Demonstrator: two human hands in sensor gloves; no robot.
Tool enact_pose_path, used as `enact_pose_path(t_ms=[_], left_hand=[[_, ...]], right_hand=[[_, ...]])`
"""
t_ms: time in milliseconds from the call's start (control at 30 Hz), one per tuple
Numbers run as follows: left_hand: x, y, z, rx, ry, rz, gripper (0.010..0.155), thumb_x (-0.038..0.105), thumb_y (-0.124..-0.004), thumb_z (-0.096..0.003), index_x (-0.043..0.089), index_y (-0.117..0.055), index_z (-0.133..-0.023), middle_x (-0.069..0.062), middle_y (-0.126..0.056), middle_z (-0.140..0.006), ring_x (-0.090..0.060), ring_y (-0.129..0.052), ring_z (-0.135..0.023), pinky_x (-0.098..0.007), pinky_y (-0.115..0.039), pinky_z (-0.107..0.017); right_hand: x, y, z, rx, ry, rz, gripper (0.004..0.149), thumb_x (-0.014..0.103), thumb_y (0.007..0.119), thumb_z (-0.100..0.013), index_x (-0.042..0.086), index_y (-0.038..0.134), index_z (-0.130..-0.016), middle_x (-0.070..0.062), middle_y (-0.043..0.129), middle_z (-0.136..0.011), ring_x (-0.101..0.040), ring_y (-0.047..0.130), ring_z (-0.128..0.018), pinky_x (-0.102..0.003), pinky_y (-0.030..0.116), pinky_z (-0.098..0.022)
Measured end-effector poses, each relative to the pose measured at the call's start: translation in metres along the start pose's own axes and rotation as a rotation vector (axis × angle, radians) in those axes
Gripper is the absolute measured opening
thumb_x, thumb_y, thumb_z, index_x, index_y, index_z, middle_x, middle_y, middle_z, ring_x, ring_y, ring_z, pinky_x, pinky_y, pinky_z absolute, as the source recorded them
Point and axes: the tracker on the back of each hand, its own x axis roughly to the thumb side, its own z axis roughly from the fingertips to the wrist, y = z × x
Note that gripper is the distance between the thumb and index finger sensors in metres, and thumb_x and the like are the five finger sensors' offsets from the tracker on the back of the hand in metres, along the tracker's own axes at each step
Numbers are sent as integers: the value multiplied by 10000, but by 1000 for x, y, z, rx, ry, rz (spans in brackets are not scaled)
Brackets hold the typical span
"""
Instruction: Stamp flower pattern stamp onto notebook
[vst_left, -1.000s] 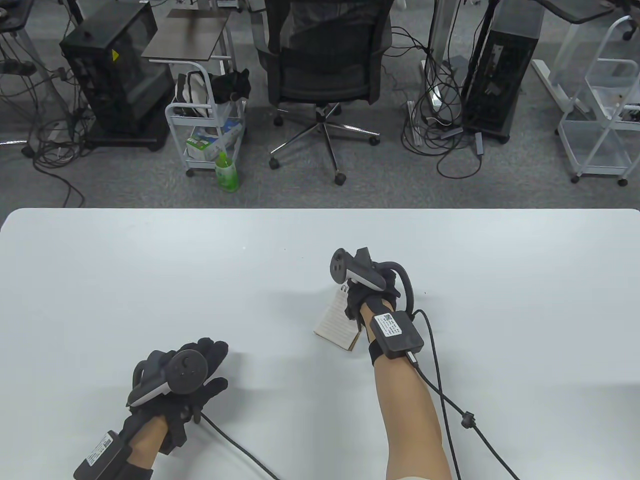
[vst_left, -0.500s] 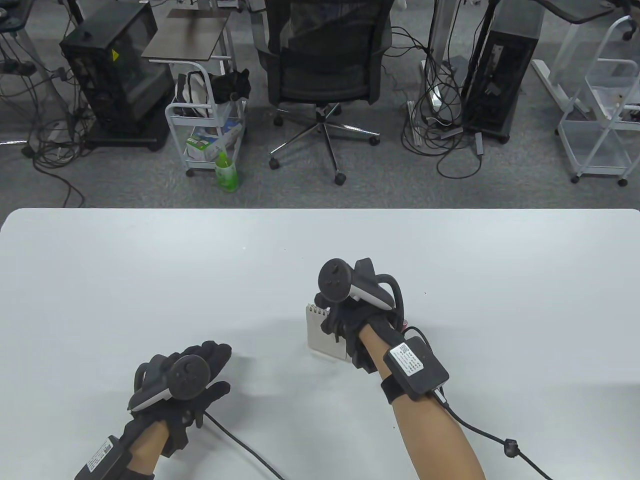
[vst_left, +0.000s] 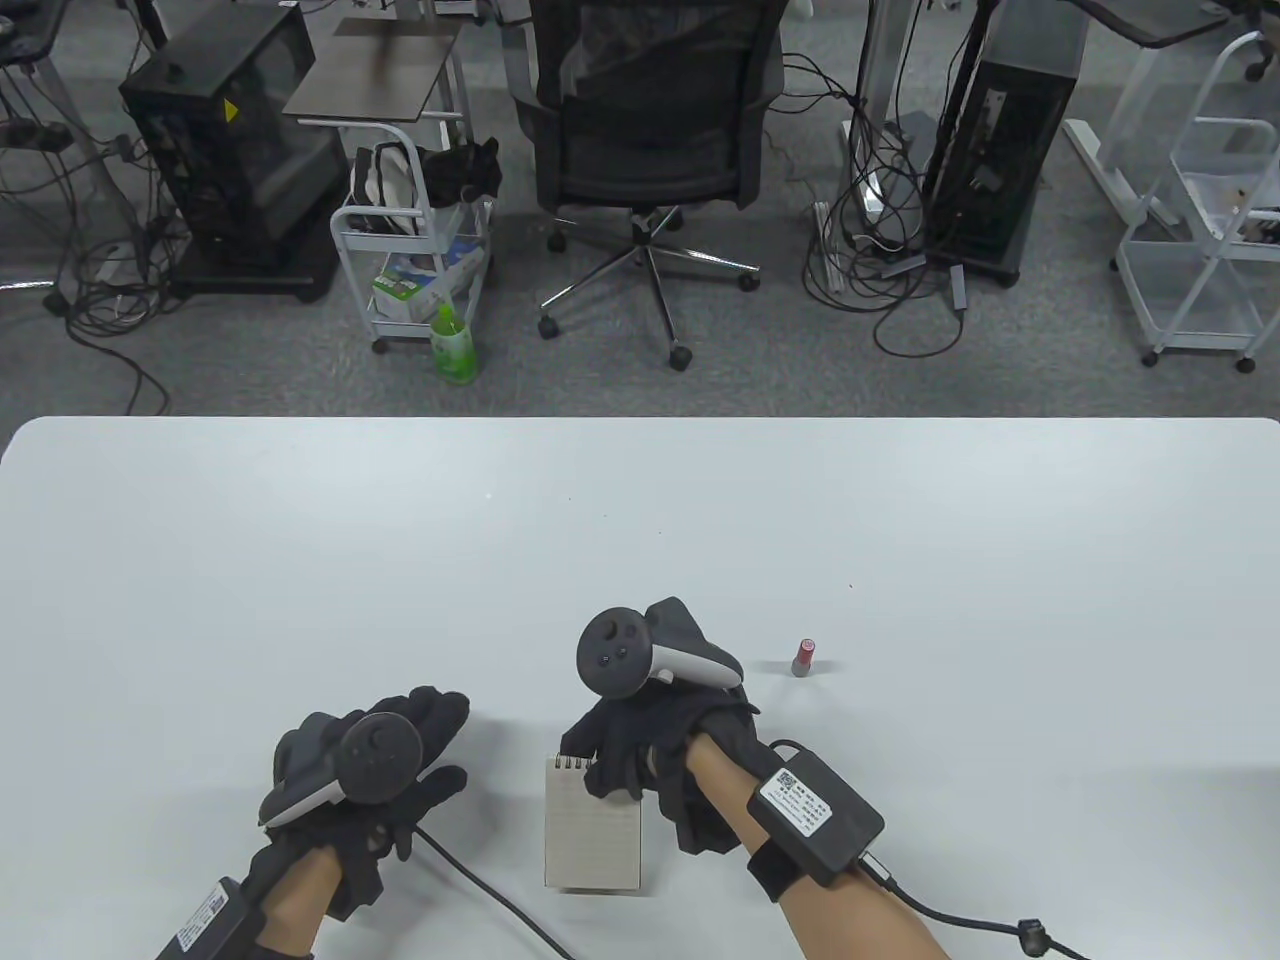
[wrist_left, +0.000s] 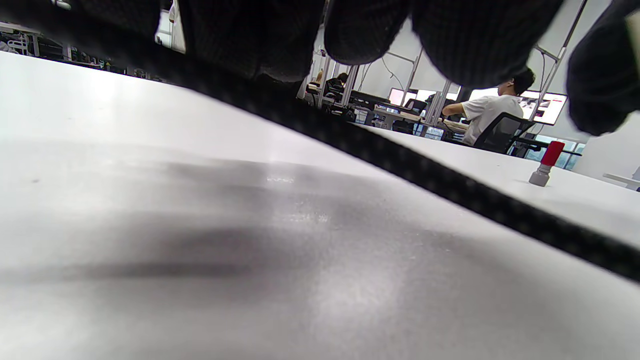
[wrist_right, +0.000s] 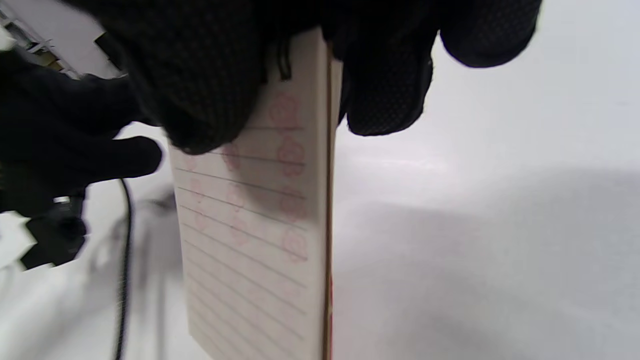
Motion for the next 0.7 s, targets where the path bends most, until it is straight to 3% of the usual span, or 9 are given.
enact_pose_path(t_ms=[200, 367, 533, 700], left_hand=[[-3, -1, -1, -24, 7, 13, 732, 518, -721, -418, 210, -528, -1054, -161, -545, -1100, -465, -627, -987, -719, -490, -649], [-6, -2, -2, -29, 7, 14, 732, 516, -721, -419, 206, -528, -1054, -162, -545, -1100, -466, -626, -987, -719, -487, -649], [-8, -4, -4, -54, 13, 16, 730, 509, -729, -419, 205, -533, -1053, -163, -545, -1100, -468, -625, -987, -722, -483, -649], [-5, -5, -5, -60, 9, 7, 729, 514, -725, -420, 209, -531, -1053, -160, -543, -1100, -465, -625, -988, -719, -486, -650]], right_hand=[[-19, 6, -31, -69, 105, 63, 554, 238, 885, -380, 227, 772, -923, -115, 848, -803, -447, 787, -833, -636, 557, -609], [-29, 7, -41, -144, 138, 98, 556, 234, 884, -381, 233, 768, -924, -113, 849, -823, -441, 803, -830, -629, 571, -604], [-33, -5, -33, -143, 141, 54, 584, 241, 884, -387, 230, 731, -951, -133, 804, -889, -457, 761, -869, -620, 567, -608], [-40, -32, -3, -265, 154, 47, 601, 278, 886, -383, 226, 718, -959, -143, 780, -911, -454, 752, -871, -609, 569, -609]])
